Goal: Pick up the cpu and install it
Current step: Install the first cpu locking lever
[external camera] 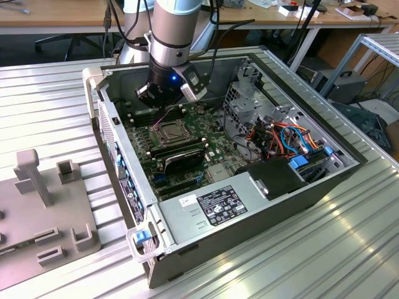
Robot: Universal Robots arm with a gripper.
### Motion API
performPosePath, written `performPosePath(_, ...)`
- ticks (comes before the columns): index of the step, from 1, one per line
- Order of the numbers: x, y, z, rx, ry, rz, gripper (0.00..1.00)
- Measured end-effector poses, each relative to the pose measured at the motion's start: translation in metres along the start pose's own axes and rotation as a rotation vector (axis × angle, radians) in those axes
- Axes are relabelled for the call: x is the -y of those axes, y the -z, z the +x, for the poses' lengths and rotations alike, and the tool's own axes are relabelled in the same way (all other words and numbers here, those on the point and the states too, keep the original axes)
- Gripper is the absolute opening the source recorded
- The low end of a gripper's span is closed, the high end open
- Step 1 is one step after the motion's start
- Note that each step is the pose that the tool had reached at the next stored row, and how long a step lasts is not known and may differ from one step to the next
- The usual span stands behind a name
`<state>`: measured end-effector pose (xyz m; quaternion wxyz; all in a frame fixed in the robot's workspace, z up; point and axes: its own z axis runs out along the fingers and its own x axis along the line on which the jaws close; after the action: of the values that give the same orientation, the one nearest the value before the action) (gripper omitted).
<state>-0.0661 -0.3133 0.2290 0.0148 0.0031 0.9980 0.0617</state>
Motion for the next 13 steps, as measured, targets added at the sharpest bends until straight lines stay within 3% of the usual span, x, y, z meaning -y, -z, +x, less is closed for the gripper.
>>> performPosePath(1,0.0000,0.0000,0.0000,-0.0001,0.000,-0.0016,0.11)
performPosePath(4,-0.0001,0.0000,-0.0001,-0.0001,-0.001,-0.0245,0.11)
performPosePath(6,0.0001,0.0001,0.0000,-0.0001,-0.001,-0.0320,0.11)
performPosePath(13,0.0012,0.0013,-0.0019,-0.0006,-0.001,-0.0321,0.11)
